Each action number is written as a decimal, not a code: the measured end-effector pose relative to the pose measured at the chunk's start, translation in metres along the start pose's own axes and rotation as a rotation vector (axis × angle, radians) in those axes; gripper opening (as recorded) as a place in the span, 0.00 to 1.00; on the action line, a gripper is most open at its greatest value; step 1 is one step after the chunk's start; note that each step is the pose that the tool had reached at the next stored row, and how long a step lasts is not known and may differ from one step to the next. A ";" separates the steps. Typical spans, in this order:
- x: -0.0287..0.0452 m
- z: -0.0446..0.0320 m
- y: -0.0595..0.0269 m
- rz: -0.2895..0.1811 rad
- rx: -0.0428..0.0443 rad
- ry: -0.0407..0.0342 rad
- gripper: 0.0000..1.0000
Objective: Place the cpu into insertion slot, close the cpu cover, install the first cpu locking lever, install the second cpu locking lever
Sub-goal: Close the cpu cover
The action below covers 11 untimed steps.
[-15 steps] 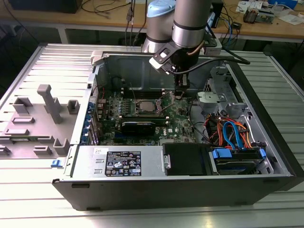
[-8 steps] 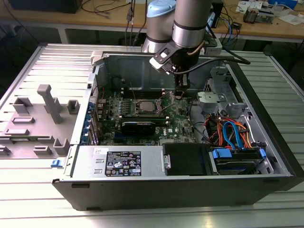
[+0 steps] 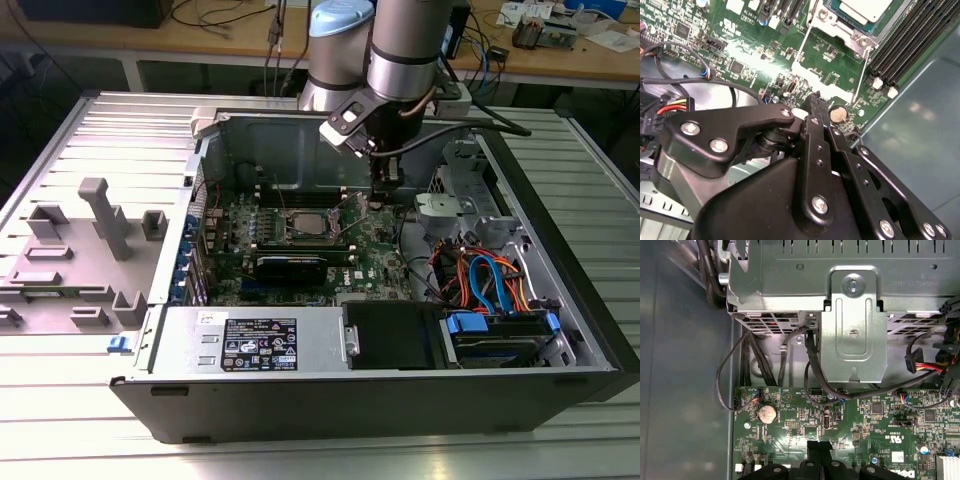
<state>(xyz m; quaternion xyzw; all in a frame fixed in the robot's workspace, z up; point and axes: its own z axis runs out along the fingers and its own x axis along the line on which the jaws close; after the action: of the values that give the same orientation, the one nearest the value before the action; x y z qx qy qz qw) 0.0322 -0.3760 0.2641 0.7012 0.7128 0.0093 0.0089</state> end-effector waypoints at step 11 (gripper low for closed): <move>-0.0001 0.0091 0.0052 -0.073 0.0144 0.0017 0.11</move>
<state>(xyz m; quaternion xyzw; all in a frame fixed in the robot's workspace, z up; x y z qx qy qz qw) 0.0376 -0.3760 0.2551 0.6749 0.7378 0.0044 0.0036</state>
